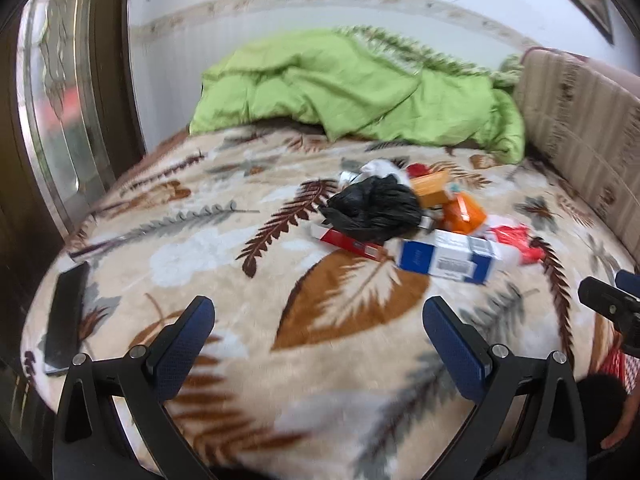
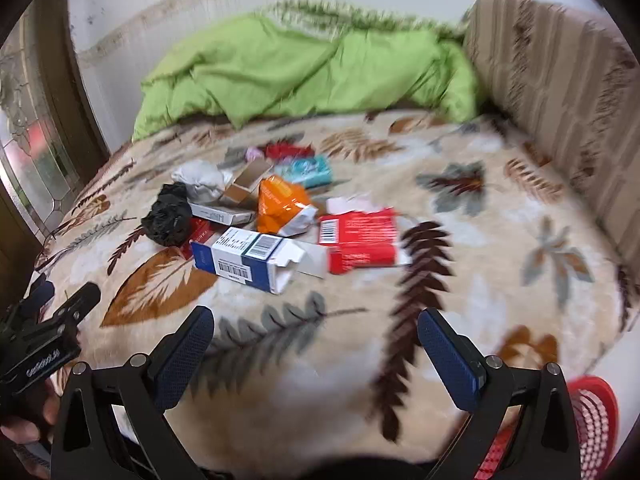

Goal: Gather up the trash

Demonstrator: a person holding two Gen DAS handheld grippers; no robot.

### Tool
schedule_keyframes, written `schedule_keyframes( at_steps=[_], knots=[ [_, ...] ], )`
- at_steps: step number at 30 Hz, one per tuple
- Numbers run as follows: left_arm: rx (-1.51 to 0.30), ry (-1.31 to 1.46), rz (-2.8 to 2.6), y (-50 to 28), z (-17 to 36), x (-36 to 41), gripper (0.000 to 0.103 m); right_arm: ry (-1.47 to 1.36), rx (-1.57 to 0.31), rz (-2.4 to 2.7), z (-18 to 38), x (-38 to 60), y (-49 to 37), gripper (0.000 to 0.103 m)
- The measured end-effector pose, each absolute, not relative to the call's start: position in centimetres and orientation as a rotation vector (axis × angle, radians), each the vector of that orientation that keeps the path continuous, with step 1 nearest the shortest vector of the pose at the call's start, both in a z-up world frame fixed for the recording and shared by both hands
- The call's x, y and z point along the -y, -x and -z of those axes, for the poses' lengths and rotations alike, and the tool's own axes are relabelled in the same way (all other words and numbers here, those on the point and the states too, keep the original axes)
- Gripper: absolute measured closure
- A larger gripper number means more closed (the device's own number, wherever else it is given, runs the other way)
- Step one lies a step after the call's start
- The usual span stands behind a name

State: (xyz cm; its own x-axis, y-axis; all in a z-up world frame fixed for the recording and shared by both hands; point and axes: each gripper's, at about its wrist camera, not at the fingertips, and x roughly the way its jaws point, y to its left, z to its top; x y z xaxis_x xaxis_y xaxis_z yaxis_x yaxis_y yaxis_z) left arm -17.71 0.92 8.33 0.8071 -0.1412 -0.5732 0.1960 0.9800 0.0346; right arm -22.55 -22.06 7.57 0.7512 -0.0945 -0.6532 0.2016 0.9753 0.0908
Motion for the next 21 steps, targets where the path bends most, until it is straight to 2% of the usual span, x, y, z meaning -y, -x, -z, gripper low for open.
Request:
schedule_keyframes(
  at_steps=[8, 21],
  knots=[
    [-0.481, -0.148, 0.198, 22.1, -9.6, 0.4, 0.000, -0.147, -0.563, 0.263, -9.2, 22.3, 26.9, 0.001],
    [-0.544, -0.174, 0.212, 21.2, -7.9, 0.7, 0.000, -0.118, -0.579, 0.279, -8.5, 22.3, 26.9, 0.001]
  ],
)
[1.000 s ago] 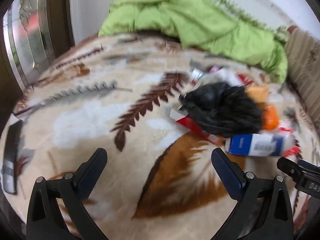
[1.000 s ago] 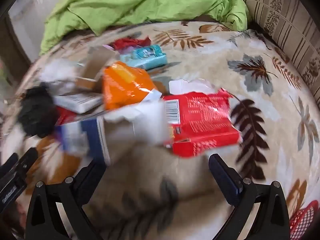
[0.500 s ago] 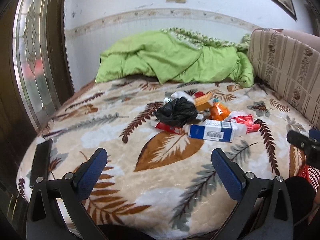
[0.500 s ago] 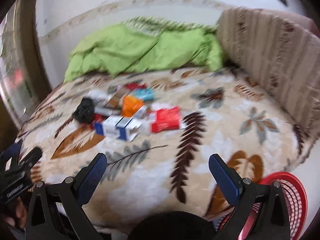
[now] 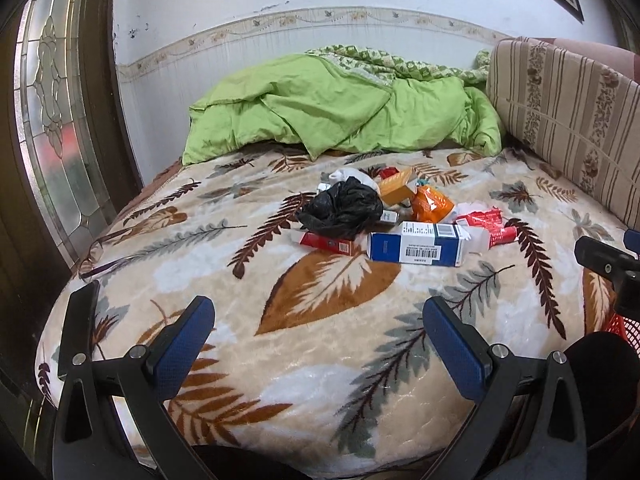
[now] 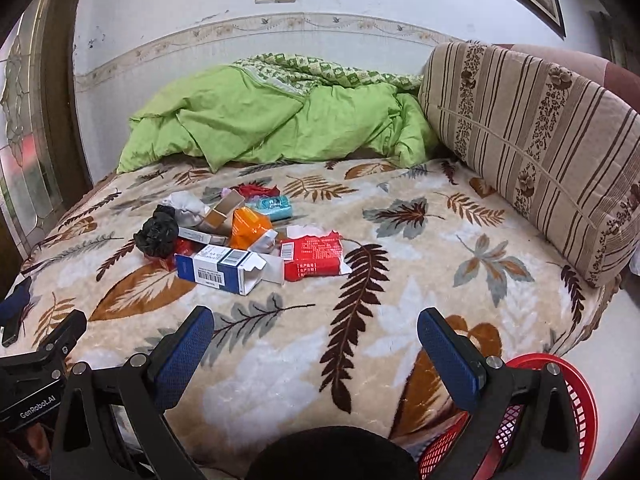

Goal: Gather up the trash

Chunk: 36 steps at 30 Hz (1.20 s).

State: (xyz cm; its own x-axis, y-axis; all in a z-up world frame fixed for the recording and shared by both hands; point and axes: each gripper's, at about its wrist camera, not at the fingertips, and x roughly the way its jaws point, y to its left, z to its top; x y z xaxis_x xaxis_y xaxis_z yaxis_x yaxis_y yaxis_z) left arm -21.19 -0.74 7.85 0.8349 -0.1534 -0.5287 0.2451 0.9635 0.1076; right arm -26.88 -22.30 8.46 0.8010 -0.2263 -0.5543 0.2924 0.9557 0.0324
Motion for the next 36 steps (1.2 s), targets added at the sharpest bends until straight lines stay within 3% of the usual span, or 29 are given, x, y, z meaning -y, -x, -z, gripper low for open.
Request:
schedule_keyframes(
  at_steps=[36],
  knots=[
    [-0.536, -0.139, 0.217, 21.35, -8.32, 0.40, 0.000, -0.100, -0.590, 0.269, -8.81, 22.09, 27.10, 0.001]
  ],
)
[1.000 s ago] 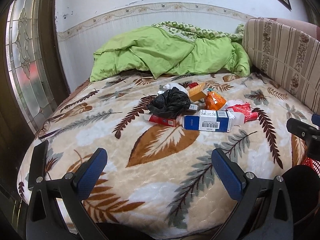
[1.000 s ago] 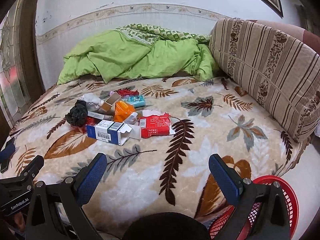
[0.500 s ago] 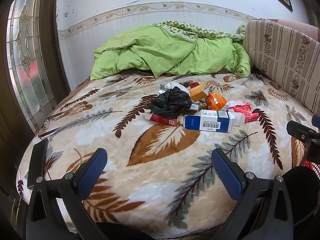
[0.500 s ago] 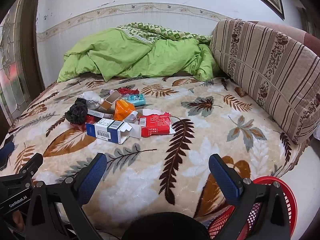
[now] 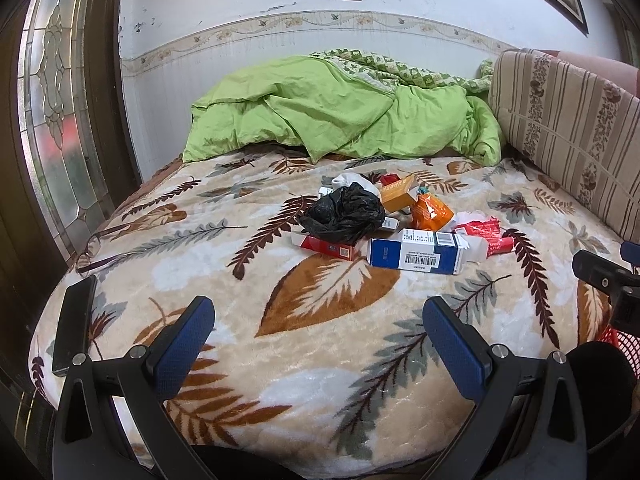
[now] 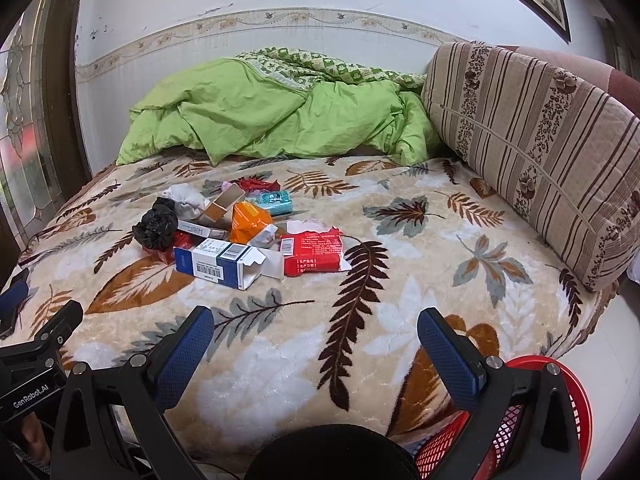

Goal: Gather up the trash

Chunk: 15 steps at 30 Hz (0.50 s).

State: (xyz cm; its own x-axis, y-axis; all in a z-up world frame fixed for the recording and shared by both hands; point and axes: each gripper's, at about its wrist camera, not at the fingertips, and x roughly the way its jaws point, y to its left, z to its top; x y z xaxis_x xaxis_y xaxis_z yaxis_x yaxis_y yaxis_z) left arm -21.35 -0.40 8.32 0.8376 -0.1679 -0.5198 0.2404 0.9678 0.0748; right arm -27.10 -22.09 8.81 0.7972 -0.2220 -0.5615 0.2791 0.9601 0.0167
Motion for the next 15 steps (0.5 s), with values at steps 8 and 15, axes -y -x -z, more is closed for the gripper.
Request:
schedule_keyframes(
  at_steps=[8, 15],
  knots=[
    [-0.550, -0.078, 0.239, 21.6, -10.8, -0.4, 0.000, -0.079, -0.582, 0.210, -10.7, 21.2, 27.5, 0.001],
    [-0.549, -0.083, 0.235, 21.7, -11.3, -0.5, 0.000, -0.079, -0.582, 0.192, -11.6, 20.6, 27.6, 0.001]
  ],
)
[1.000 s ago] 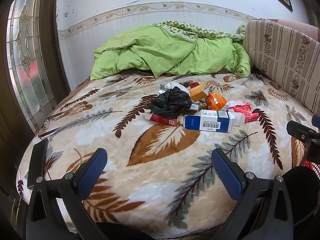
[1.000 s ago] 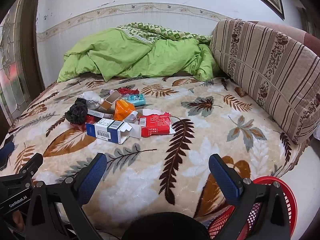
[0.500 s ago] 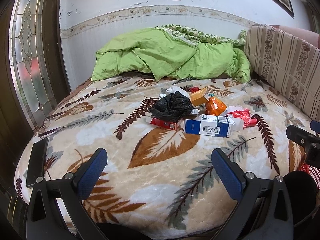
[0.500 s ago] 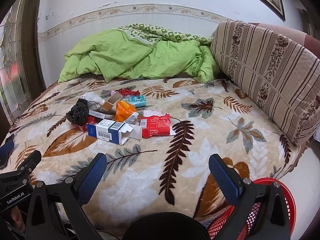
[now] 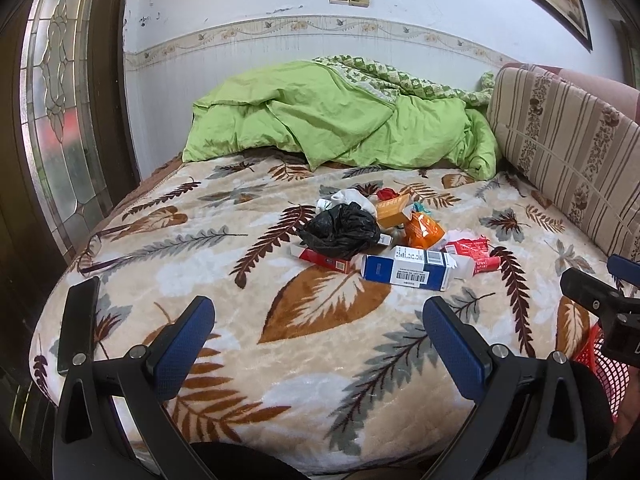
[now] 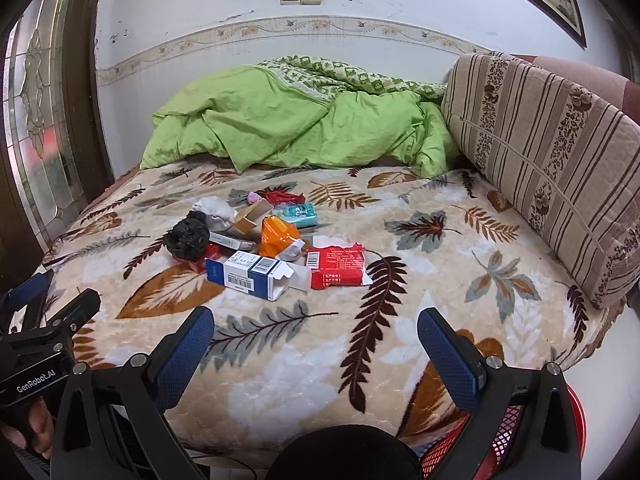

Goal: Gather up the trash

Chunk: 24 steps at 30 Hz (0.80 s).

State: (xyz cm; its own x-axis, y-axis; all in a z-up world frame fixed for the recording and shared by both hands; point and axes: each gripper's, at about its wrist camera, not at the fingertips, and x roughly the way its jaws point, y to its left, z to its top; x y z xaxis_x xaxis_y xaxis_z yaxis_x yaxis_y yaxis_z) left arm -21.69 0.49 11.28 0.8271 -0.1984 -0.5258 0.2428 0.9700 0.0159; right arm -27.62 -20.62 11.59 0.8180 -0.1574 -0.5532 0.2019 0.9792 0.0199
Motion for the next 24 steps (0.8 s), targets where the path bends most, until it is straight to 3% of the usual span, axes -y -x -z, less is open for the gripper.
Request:
schedule_keyframes(
  at_steps=[17, 24],
  knots=[
    [-0.577, -0.090, 0.237, 21.3, -10.6, -0.6, 0.000, -0.084, -0.618, 0.159, -10.9, 20.5, 27.1, 0.001],
    [-0.651, -0.071, 0.236, 19.7, -10.3, -1.2, 0.000, -0.104, -0.715, -0.072, -10.3, 20.7, 24.4, 0.001]
  ],
)
